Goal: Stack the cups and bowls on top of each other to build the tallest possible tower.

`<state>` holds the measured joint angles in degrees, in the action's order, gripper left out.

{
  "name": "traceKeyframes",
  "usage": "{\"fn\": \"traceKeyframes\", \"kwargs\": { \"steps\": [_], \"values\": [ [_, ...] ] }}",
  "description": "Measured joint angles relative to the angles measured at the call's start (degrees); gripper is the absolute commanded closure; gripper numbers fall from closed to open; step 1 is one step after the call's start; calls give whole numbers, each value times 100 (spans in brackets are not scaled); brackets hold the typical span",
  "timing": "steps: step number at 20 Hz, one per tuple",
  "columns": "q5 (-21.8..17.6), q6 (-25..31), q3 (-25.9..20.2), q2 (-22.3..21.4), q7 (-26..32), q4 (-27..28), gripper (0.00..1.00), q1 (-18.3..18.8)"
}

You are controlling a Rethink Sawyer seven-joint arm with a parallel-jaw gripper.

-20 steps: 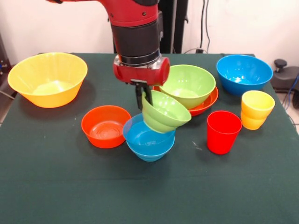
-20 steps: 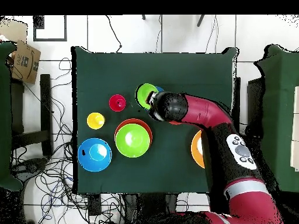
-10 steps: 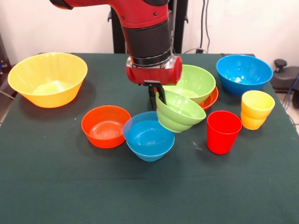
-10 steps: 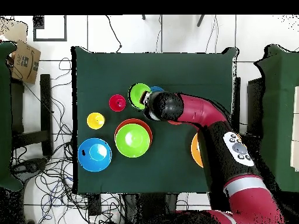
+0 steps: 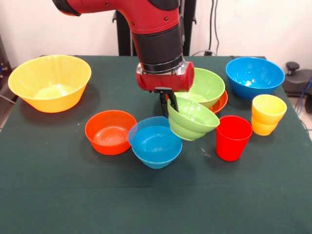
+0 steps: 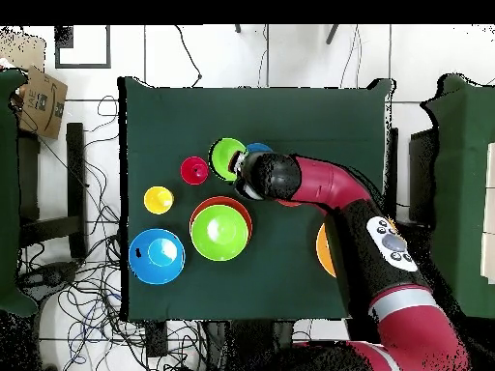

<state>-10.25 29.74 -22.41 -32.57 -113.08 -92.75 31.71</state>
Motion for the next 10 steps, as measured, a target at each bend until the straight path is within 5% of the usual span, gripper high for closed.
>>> {"fn": "traceKeyframes", "kwargs": {
  "steps": [10],
  "values": [
    [0, -1, -142, -70, 0, -230, 100, 276]
  ]
}}
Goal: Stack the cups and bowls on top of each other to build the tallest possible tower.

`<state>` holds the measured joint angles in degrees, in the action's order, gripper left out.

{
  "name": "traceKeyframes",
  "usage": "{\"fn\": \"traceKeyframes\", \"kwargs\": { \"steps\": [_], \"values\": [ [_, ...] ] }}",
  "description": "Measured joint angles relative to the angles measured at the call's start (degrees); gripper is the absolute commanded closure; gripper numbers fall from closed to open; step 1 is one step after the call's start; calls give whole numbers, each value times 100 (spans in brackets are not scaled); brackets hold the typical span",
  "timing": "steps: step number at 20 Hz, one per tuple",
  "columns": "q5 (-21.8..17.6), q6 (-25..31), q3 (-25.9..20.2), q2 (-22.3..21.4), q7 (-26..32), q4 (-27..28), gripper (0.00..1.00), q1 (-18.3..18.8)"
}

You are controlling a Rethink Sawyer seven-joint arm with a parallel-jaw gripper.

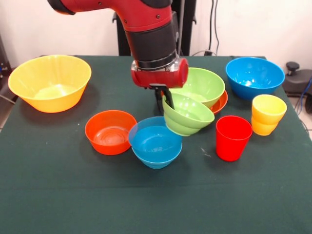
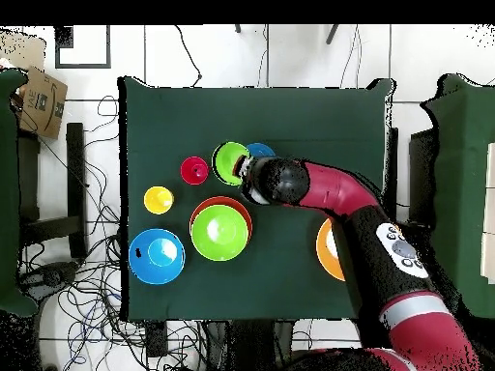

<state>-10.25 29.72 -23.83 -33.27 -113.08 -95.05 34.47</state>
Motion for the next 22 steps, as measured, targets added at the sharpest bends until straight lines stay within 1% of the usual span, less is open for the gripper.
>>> {"fn": "traceKeyframes", "kwargs": {
  "steps": [7, 18, 19, 22],
  "values": [
    [0, 1, -149, -155, 0, -140, 100, 255],
    [0, 1, -165, -232, 0, -154, 100, 281],
    [0, 1, -165, -232, 0, -158, 0, 280],
    [0, 1, -165, -233, 0, -161, 0, 277]
  ]
}}
